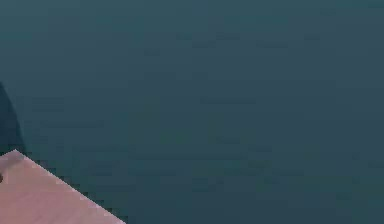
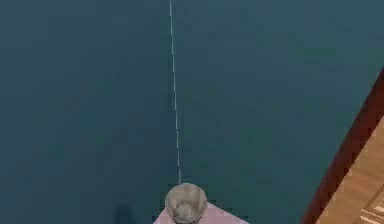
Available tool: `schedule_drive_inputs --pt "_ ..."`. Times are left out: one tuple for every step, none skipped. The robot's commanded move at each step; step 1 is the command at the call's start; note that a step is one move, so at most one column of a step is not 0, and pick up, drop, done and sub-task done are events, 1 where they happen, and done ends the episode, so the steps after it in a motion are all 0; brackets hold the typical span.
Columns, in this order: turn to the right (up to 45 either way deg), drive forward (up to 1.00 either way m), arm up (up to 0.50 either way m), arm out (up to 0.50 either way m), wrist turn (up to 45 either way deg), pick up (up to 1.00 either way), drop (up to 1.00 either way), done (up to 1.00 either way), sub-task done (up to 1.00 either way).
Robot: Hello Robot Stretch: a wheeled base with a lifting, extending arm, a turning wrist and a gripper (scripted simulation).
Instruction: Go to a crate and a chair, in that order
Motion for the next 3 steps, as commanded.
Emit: schedule_drive_inputs --pt "-45.0 0.0 0.0 0.0 0.0 0.0 0.0 0.0 0.0" --pt "-45.0 0.0 0.0 0.0 0.0 0.0 0.0 0.0 0.0" --pt "-45.0 0.0 0.0 0.0 0.0 0.0 0.0 0.0 0.0"
